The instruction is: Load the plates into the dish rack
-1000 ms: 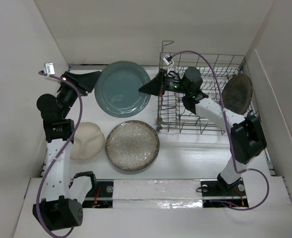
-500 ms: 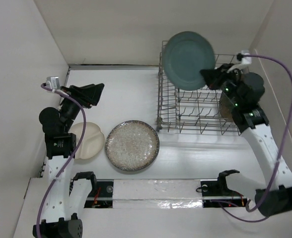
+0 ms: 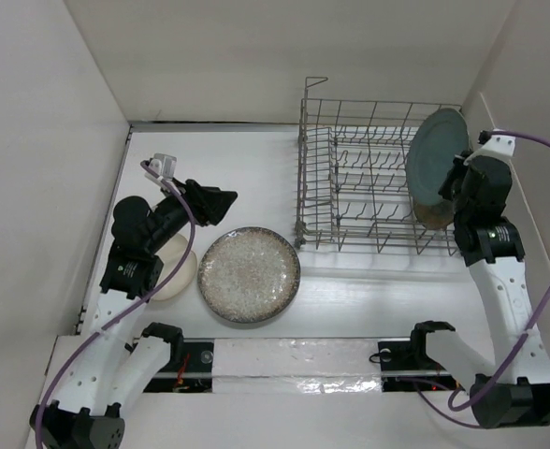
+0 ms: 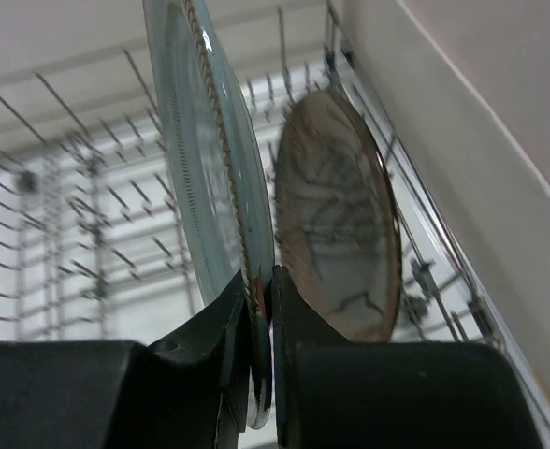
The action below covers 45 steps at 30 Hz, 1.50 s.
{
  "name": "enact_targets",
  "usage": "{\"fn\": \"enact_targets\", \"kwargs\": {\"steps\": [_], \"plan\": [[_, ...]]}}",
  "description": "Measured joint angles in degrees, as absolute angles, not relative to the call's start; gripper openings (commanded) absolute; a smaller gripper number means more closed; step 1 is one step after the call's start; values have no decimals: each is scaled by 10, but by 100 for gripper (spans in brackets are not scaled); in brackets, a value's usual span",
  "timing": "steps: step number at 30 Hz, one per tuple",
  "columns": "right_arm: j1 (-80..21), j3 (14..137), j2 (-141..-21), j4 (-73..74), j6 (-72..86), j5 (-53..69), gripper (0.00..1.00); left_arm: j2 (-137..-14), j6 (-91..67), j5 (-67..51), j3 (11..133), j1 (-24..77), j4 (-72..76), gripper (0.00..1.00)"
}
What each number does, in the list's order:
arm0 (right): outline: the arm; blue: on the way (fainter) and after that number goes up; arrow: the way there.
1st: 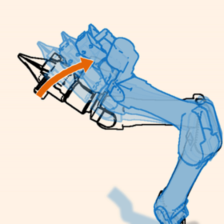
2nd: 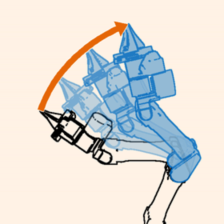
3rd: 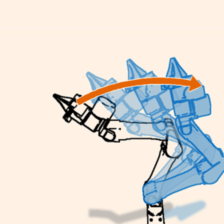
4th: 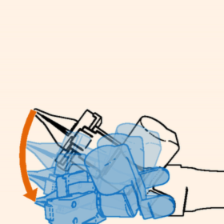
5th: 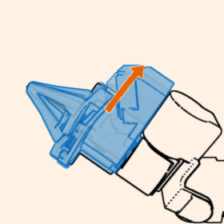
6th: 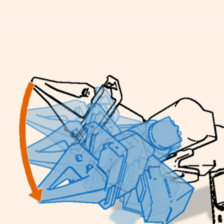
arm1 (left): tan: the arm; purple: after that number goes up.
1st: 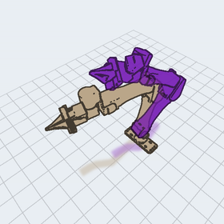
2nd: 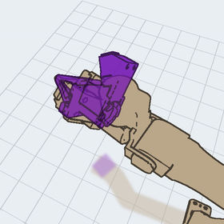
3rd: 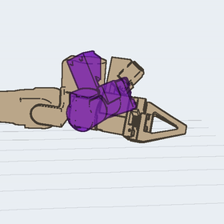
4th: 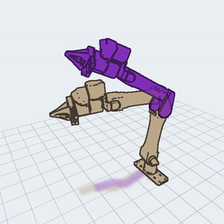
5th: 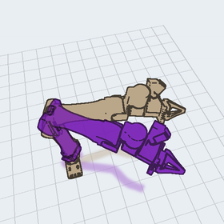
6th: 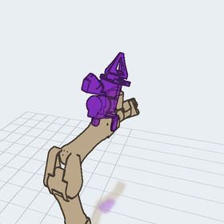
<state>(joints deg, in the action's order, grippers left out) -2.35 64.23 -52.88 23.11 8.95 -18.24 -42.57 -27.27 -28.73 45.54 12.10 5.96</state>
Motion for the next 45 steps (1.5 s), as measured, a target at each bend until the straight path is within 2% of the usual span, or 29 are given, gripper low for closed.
{"fn": "enact_targets", "kwargs": {"steps": [13,32,45], "plan": [[8,591,-562,259,74,-193,0,-412,-211,-230,456,207,2,55],[19,686,-622,252,13,-184,0,-406,-197,-203,459,214,-12,53],[22,655,-648,254,10,-195,0,-406,-195,-197,459,214,-12,52]]}}
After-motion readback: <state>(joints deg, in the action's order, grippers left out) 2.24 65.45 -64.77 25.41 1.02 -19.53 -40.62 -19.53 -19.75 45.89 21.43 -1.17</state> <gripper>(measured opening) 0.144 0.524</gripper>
